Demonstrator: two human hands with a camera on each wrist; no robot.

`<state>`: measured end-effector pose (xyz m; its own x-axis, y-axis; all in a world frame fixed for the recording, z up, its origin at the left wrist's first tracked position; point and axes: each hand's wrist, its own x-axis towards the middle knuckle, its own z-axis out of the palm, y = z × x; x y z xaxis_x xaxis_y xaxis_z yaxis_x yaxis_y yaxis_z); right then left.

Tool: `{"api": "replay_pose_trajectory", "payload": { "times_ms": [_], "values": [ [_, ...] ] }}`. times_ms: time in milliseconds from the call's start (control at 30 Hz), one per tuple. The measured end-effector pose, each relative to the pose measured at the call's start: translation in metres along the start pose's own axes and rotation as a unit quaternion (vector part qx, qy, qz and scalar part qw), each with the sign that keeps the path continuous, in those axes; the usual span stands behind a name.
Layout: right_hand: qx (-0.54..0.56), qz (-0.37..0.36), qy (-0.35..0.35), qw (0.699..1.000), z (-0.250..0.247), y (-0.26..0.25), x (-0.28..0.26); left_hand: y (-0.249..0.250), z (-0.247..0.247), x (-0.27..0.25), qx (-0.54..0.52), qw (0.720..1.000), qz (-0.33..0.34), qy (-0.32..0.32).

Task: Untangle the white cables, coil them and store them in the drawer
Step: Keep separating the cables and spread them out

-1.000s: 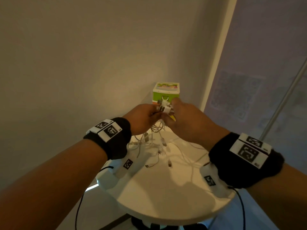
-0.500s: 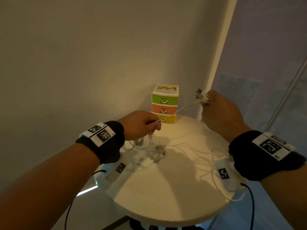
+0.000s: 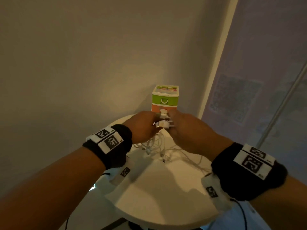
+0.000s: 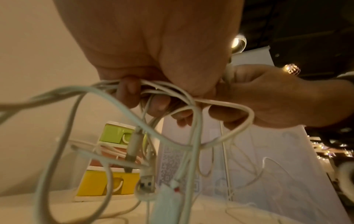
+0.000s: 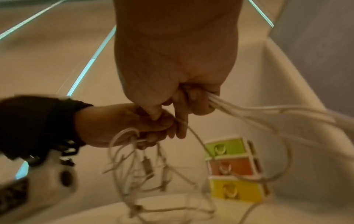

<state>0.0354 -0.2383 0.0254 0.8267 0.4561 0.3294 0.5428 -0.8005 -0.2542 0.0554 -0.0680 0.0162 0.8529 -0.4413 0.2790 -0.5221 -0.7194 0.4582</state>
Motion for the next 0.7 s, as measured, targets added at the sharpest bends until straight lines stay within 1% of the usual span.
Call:
{"api": "replay_pose_trajectory", "payload": {
  "times_ms": [33,100,167,200,233,300,333,367,433,500,567,633,667,700],
  "values": [
    [0.016,-0.004,-0.012,1.0,0.004,-0.001,0.0,0.0,0.0,0.0,0.004,1.0,0.01,0.002],
    [0.019,-0.007,-0.004,1.0,0.003,0.003,0.002,-0.002,-0.001,0.001,-0.009,1.0,0.008,0.0],
    [-0.033,0.001,0.014,0.999,-0.002,0.014,0.005,-0.009,-0.002,0.0,-0.023,1.0,-0.01,-0.007],
    [-0.053,0.018,0.041,0.998,-0.006,0.022,0.006,-0.013,-0.003,0.0,-0.032,0.999,-0.023,-0.011],
    [-0.059,0.036,0.083,0.994,-0.012,0.031,0.007,-0.017,-0.004,-0.001,-0.04,0.999,-0.031,-0.01],
    [-0.059,0.093,0.175,0.978,-0.024,0.048,0.008,-0.022,-0.006,-0.002,-0.039,0.998,-0.04,-0.006],
    [-0.062,0.117,0.199,0.971,-0.029,0.056,0.007,-0.023,-0.006,-0.003,-0.038,0.998,-0.045,-0.007],
    [-0.066,0.133,0.202,0.968,-0.032,0.063,0.006,-0.024,-0.005,-0.003,-0.039,0.998,-0.049,-0.009],
    [-0.093,0.153,0.173,0.968,-0.032,0.073,0.001,-0.024,-0.003,-0.004,-0.046,0.997,-0.056,-0.015],
    [-0.145,0.141,0.145,0.969,-0.027,0.077,-0.003,-0.022,-0.002,-0.003,-0.037,0.997,-0.059,-0.025],
    [-0.168,0.129,0.151,0.965,-0.024,0.068,-0.004,-0.018,-0.002,-0.002,-0.008,0.998,-0.057,-0.033],
    [-0.111,0.101,0.166,0.975,-0.02,0.045,-0.004,-0.013,-0.002,-0.001,0.011,0.998,-0.048,-0.033],
    [-0.076,0.068,0.147,0.984,-0.015,0.033,-0.003,-0.01,-0.002,-0.001,0.01,0.999,-0.041,-0.031],
    [-0.05,0.029,0.107,0.993,-0.009,0.021,-0.003,-0.006,-0.002,0.0,0.008,0.999,-0.032,-0.027]
  ]
}}
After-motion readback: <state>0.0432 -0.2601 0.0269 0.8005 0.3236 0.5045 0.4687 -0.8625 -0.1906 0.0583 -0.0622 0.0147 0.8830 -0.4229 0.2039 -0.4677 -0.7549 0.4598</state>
